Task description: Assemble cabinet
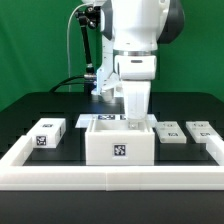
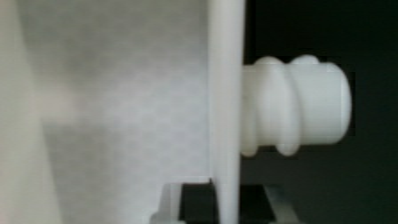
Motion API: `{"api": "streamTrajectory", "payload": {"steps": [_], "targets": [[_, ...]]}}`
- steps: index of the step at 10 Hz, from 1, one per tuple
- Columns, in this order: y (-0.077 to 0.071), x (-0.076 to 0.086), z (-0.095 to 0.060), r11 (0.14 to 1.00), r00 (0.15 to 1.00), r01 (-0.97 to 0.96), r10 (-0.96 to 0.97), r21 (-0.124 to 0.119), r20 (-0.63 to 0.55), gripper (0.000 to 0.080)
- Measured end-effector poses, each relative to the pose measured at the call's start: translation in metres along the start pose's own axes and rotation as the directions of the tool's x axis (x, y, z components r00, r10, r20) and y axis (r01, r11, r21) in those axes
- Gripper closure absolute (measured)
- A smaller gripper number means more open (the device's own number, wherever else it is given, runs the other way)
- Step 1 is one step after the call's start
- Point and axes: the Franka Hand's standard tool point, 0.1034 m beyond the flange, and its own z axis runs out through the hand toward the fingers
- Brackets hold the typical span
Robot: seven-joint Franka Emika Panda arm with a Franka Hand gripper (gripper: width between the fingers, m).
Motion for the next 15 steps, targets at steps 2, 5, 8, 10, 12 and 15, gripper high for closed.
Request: {"api": "streamTrajectory", "payload": {"steps": [2,5,8,10,12,15], "targets": [[0.012,0.022,0.0,1.0,1.0,0.005,-0.005,-0.008,-0.009,0.0764],[0.032,0.045,0.0,0.999,0.999,0.042,-0.042,-0.026,-0.015,0.0764],[0.032,0.044,0.0,0.999,0.999,0.039,-0.04,-0.026,-0.015,0.0764],[0.036,0.049,0.0,0.999,0.999,0.04,-0.041,-0.031,-0.019,0.0764],[0.045,0.066,0.0,0.998,0.999,0.036,-0.037,-0.044,-0.028,0.0764],[0.054,0.09,-0.001,0.999,0.999,0.023,-0.025,-0.048,-0.033,0.0764]]}}
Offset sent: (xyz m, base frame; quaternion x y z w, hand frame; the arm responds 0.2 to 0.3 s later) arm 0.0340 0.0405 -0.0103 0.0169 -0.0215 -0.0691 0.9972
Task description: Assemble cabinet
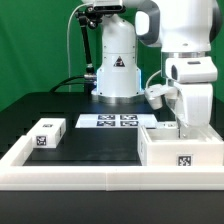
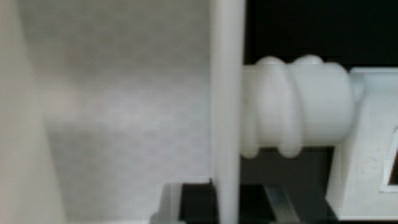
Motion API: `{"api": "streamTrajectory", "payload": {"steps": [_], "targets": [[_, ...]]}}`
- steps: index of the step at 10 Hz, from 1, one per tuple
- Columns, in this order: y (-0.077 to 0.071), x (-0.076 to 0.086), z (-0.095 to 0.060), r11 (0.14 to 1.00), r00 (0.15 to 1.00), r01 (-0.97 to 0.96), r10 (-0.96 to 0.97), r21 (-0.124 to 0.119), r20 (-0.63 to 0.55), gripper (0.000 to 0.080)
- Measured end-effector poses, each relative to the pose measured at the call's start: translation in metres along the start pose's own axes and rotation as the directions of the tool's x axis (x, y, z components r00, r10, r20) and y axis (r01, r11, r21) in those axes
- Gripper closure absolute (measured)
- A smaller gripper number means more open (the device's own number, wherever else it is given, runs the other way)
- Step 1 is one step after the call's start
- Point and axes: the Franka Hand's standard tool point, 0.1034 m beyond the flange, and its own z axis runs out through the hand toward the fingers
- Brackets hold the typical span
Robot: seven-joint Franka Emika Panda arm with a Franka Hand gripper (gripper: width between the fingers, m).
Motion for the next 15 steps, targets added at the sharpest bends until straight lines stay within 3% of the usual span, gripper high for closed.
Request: {"api": "streamTrajectory", "payload": {"steps": [3,6,9,10,11,13,14,15], "targets": [[0.0054,0.0136,0.0003,1.0,1.0,-0.01,0.01,-0.003,-0.002,0.0764],[0.0103,0.0147,0.0007,1.0,1.0,-0.008,0.008,0.015,0.007,0.0764],[0.0103,0.0143,0.0008,1.0,1.0,-0.009,0.009,0.015,0.007,0.0764],[0.01,0.0137,0.0011,1.0,1.0,-0.01,0.01,0.015,0.008,0.0679],[0.0099,0.0134,0.0012,1.0,1.0,-0.011,0.011,0.016,0.008,0.0679],[0.0098,0.0129,0.0014,1.0,1.0,-0.012,0.012,0.016,0.008,0.0311],[0.0098,0.0127,0.0014,1.0,1.0,-0.012,0.012,0.016,0.008,0.0176],[0.0098,0.0125,0.0015,1.0,1.0,-0.012,0.012,0.016,0.008,0.0176]]}}
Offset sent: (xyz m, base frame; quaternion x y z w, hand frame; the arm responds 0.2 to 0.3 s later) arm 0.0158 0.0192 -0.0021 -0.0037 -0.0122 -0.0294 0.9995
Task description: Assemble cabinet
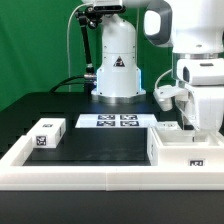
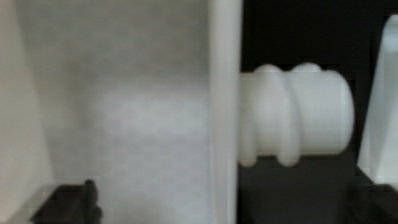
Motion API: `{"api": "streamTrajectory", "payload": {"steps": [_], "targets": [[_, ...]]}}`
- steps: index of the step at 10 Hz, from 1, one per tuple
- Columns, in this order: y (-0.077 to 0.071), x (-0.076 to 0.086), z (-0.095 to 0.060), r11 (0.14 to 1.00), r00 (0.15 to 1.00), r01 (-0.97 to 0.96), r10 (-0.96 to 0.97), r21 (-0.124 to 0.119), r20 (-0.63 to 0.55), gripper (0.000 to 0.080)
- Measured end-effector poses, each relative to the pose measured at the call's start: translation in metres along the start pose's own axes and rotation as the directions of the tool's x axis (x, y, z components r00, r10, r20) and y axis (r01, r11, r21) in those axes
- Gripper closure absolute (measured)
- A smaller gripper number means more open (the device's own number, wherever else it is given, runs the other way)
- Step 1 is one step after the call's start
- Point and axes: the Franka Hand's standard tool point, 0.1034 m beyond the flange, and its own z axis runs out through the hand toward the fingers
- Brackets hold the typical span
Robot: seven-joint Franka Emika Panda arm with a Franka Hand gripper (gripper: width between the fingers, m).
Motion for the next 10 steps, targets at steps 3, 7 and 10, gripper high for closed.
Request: {"api": "streamTrajectory", "payload": {"steps": [3,7,10], "targets": [[0.0,-0.001,0.0,1.0,1.0,-0.001,0.001,0.0,0.0,0.0012],[-0.002,-0.001,-0.008,1.0,1.0,-0.005,0.005,-0.008,0.002,0.0003],[-0.019,0.005,-0.033,0.999,0.999,-0.039,0.04,-0.024,0.006,0.0003]]}}
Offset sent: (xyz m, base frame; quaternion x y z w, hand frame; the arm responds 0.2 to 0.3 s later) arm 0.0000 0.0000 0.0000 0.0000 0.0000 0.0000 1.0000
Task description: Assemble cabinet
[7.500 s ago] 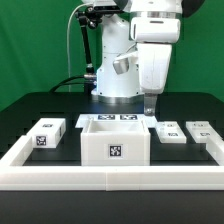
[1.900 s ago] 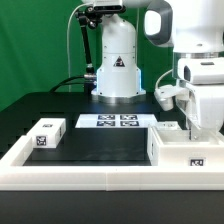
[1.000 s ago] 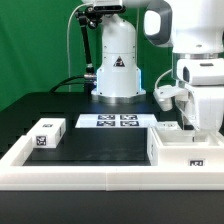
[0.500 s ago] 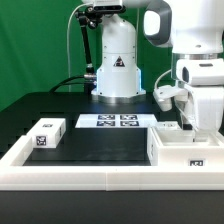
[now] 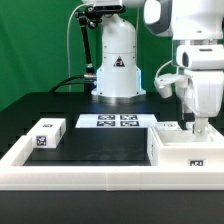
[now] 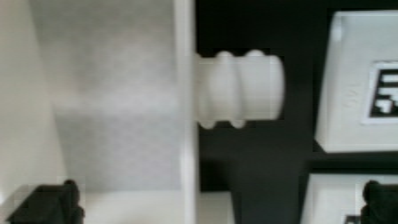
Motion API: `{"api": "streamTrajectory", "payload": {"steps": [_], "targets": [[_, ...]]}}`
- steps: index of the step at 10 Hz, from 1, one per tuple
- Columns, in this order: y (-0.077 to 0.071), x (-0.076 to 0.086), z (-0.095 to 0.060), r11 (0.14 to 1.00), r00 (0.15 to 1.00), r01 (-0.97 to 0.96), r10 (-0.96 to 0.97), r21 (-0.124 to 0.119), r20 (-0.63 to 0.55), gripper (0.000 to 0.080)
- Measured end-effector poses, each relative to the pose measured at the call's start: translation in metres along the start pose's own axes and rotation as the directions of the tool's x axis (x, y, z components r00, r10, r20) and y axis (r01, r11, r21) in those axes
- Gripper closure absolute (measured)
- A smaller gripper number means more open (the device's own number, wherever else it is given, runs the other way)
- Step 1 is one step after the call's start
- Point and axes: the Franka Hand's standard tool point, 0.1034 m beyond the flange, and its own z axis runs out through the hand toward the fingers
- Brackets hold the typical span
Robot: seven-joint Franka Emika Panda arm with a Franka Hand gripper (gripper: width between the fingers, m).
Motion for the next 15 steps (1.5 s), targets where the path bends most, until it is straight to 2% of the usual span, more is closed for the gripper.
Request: {"api": "streamTrajectory", "payload": {"steps": [1,7,8,9,12,15], "targets": [[-0.007,0.003,-0.003,1.0,1.0,-0.013,0.013,0.001,0.0,0.0003],[-0.008,0.002,0.0,1.0,1.0,-0.021,0.021,0.003,-0.001,0.0003],[-0.019,0.008,0.002,0.999,0.999,-0.033,0.033,-0.007,-0.015,0.0003],[-0.034,0.012,0.005,1.0,1.0,-0.027,0.027,0.011,-0.014,0.0003],[-0.06,0.027,0.007,0.999,0.999,-0.028,0.028,0.025,-0.02,0.0003],[-0.057,0.023,0.007,0.999,0.999,-0.038,0.038,0.025,-0.019,0.0003]]}}
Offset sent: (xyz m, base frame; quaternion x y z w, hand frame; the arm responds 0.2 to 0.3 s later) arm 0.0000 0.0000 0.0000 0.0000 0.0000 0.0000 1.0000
